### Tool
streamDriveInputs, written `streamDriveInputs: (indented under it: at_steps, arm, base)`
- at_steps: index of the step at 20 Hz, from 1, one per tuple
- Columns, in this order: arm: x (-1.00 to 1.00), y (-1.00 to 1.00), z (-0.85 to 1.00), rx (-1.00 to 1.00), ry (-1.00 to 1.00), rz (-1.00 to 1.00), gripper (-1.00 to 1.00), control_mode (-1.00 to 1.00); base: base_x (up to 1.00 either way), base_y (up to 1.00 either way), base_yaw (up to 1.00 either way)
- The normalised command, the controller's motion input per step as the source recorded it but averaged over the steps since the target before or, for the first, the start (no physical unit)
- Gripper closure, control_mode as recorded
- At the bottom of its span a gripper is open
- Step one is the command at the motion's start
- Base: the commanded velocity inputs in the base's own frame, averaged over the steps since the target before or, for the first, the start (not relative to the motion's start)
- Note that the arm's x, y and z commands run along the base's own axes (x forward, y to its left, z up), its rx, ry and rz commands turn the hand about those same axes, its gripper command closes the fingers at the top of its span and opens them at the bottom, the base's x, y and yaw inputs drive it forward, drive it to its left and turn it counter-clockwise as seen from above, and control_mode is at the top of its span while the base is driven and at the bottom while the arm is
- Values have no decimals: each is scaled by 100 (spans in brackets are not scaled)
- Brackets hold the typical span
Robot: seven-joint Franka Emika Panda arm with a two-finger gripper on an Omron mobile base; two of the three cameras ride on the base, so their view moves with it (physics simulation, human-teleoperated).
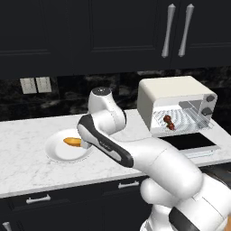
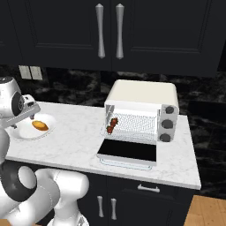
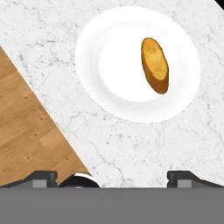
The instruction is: Pick up the kebab skewer and baguette bread, and place them inside the toaster oven. Close the toaster oven door and start by setting the timer.
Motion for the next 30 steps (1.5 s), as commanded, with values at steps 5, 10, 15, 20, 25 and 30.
streamDriveInputs:
  at_steps: [5,10,15,20,25,30]
  arm:
    - [69,0,-35,-5,2,8,-100,-100]
    - [40,22,-43,-13,2,4,-100,-100]
    - [35,1,-38,-10,0,3,-100,-100]
    - [39,4,-30,-1,0,2,-100,-100]
    - [43,18,-32,0,1,0,-100,-100]
    - [48,20,-27,0,2,0,-100,-100]
  base:
    - [0,0,0]
    - [0,0,0]
    - [0,0,0]
    - [0,0,0]
    - [0,0,0]
    - [0,0,0]
